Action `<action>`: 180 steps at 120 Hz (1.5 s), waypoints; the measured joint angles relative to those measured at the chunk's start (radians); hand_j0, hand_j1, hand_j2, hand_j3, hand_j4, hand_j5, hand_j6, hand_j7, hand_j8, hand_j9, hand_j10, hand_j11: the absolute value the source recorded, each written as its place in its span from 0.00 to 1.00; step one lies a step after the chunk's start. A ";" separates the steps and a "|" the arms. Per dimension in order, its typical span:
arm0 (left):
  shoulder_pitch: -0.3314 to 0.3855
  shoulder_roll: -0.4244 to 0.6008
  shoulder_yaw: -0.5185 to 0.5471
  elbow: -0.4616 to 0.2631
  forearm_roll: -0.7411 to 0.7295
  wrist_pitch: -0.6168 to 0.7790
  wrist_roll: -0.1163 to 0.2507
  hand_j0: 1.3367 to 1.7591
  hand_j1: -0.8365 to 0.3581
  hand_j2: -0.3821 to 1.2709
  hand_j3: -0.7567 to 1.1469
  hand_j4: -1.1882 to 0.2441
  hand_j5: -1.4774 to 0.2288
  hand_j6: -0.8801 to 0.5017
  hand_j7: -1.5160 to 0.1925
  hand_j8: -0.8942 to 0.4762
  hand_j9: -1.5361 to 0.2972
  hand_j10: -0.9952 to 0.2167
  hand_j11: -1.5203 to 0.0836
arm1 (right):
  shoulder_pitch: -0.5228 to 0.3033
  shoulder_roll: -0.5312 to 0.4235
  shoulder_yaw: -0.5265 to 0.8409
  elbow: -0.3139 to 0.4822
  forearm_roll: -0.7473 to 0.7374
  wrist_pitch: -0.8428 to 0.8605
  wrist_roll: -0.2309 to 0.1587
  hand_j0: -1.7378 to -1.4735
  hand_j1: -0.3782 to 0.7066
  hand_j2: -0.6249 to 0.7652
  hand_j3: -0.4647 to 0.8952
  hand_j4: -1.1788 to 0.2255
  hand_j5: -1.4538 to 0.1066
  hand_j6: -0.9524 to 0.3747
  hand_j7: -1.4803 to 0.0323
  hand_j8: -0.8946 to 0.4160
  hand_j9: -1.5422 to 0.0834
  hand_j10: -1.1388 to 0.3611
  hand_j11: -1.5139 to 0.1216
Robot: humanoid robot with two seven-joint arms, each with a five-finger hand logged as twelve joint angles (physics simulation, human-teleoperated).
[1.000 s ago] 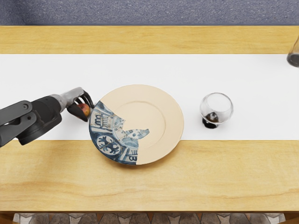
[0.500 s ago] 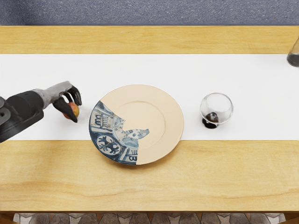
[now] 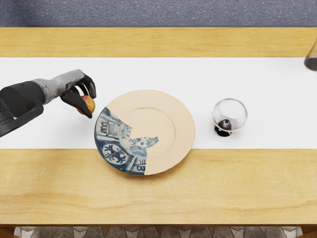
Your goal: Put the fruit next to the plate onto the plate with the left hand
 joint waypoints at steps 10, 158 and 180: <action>-0.016 -0.009 -0.001 -0.016 -0.026 -0.002 0.000 0.75 0.43 0.58 0.40 0.24 0.16 0.24 0.19 0.35 0.21 0.33 0.22 | 0.000 0.000 0.000 0.000 0.000 0.000 0.000 0.30 0.03 0.45 0.34 0.84 0.93 0.72 0.98 0.68 0.95 0.76 0.93; -0.076 -0.356 -0.028 0.085 -0.250 -0.052 0.000 0.76 0.76 0.33 0.40 0.64 0.65 0.47 0.67 0.51 0.64 0.63 0.72 | 0.017 0.000 0.000 0.000 0.002 0.000 0.000 0.30 0.03 0.45 0.34 0.84 0.93 0.72 0.98 0.68 0.95 0.76 0.93; -0.061 0.035 -0.100 0.051 -0.810 -0.490 0.000 0.76 0.89 0.27 0.40 0.75 0.77 0.56 0.79 0.59 0.75 0.74 0.85 | 0.013 0.000 0.000 0.003 0.006 0.004 0.000 0.30 0.03 0.45 0.34 0.84 0.93 0.72 0.98 0.68 0.95 0.76 0.93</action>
